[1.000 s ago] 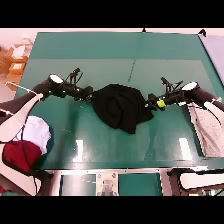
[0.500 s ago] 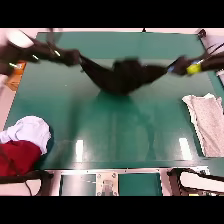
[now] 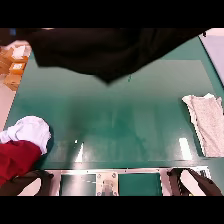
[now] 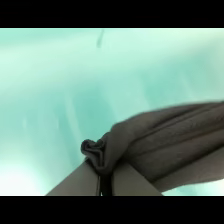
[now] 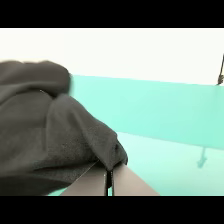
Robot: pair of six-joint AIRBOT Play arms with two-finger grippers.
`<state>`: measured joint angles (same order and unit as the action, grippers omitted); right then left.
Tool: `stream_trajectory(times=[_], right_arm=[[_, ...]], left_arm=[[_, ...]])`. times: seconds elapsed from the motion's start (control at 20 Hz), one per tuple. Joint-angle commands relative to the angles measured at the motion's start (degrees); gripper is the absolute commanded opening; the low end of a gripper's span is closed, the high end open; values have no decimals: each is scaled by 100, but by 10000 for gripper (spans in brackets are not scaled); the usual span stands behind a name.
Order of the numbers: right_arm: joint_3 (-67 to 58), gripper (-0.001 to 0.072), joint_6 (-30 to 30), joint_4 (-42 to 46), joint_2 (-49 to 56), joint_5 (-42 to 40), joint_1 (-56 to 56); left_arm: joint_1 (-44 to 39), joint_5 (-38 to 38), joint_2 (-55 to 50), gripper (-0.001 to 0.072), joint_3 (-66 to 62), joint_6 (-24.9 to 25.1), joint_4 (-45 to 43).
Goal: Fold the shirts.
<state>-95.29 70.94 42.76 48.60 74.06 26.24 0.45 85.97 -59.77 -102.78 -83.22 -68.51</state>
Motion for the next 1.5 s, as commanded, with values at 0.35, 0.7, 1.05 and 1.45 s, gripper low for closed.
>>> stream_trajectory(times=[0.35, 0.7, 1.05, 1.45], right_arm=[[4843, 17, -413, -494, -1169, -173, 59], [7685, 18, -546, -527, -1082, -1550, -76], [7740, 18, -542, -431, -1021, -874, -79], [8513, 19, 555, -138, -1025, -4, -245]], left_arm=[[48, -960, 140, 31, 3329, -35, 468], [48, -2094, -354, 31, 5274, 424, 903], [48, -2616, -1281, 30, 4907, 728, 1104], [50, -2363, -1311, 31, 4411, 719, 282]])
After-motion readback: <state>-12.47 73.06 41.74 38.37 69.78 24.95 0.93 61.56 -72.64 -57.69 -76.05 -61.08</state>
